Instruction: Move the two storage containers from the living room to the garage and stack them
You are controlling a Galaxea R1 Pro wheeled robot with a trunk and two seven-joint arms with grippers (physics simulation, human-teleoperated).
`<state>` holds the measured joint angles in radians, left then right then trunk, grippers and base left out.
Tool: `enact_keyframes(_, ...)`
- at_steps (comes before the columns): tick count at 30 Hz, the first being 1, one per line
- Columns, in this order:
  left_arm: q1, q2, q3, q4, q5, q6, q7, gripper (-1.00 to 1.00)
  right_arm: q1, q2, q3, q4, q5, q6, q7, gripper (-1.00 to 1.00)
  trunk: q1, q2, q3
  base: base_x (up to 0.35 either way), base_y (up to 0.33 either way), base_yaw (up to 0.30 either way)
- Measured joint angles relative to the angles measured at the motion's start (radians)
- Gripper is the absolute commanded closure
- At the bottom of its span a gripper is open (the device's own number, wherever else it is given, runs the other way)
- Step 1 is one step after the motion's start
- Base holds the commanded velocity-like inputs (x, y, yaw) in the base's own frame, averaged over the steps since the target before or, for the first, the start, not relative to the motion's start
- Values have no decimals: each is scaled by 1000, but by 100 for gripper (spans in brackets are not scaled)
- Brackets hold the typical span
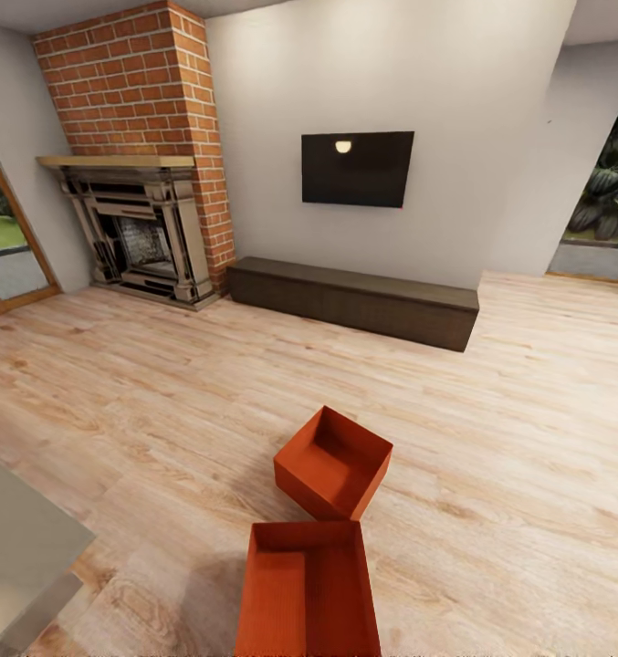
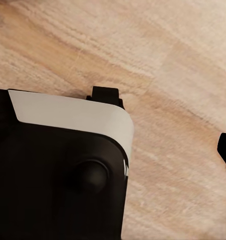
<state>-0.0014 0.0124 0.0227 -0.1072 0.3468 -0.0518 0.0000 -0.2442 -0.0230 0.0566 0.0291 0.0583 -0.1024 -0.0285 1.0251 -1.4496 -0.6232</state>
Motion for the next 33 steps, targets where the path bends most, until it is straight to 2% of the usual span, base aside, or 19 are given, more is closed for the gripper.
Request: enact_keyframes(33,0,0,0,0,0,0,0,-100,0,0,1,0,0,0,1,-100,0,0,-53,0,0,0)
